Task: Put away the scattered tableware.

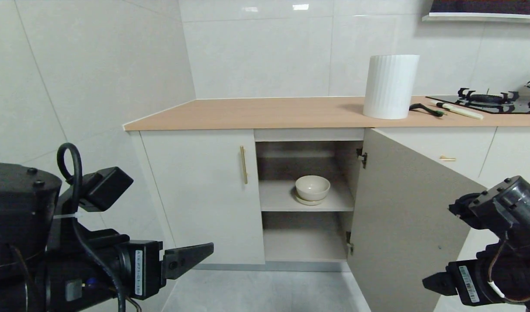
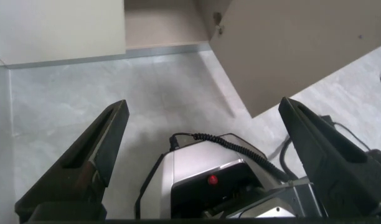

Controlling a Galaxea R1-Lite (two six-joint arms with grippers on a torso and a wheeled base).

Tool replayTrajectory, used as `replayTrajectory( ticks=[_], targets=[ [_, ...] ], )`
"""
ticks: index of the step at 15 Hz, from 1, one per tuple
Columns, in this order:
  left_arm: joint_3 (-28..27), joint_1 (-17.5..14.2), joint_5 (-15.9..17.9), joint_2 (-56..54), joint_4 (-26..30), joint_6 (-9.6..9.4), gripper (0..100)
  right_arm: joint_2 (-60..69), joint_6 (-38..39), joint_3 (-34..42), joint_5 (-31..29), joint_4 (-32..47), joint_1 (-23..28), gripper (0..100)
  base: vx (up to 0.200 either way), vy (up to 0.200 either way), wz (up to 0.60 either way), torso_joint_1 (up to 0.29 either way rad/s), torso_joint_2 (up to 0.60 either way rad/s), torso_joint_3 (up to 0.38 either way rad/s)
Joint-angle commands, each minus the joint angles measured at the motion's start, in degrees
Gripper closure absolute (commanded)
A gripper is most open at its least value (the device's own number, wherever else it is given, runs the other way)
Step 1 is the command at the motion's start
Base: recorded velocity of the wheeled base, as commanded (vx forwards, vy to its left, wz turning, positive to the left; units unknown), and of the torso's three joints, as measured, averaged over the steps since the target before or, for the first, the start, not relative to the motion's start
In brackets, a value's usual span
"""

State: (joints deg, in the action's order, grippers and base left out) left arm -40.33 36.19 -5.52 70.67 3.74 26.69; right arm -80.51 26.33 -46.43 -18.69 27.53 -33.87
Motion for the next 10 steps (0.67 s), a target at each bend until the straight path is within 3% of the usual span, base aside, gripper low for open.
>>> replayTrajectory(
  ticks=[1,4,8,10],
  targets=[
    [0.07,0.02,-0.01,0.08,-0.05,0.03,0,0.17,-0.40,-1.11,-0.12,2.88,1.08,0,0.000,0.000,0.00,0.000,0.00,0.000],
    [-0.02,0.02,-0.01,0.08,-0.05,0.03,0,0.61,-0.76,-2.35,-2.85,7.37,3.19,0,0.000,0.000,0.00,0.000,0.00,0.000],
    [-0.02,0.02,-0.01,0.08,-0.14,0.03,0,0.61,-8.58,-3.05,-5.04,8.25,16.46,0,0.000,0.000,0.00,0.000,0.00,0.000],
    [-0.02,0.02,-0.01,0.08,-0.14,0.03,0,0.61,-9.98,-3.66,-5.13,8.07,20.68,0,0.000,0.000,0.00,0.000,0.00,0.000]
  ],
)
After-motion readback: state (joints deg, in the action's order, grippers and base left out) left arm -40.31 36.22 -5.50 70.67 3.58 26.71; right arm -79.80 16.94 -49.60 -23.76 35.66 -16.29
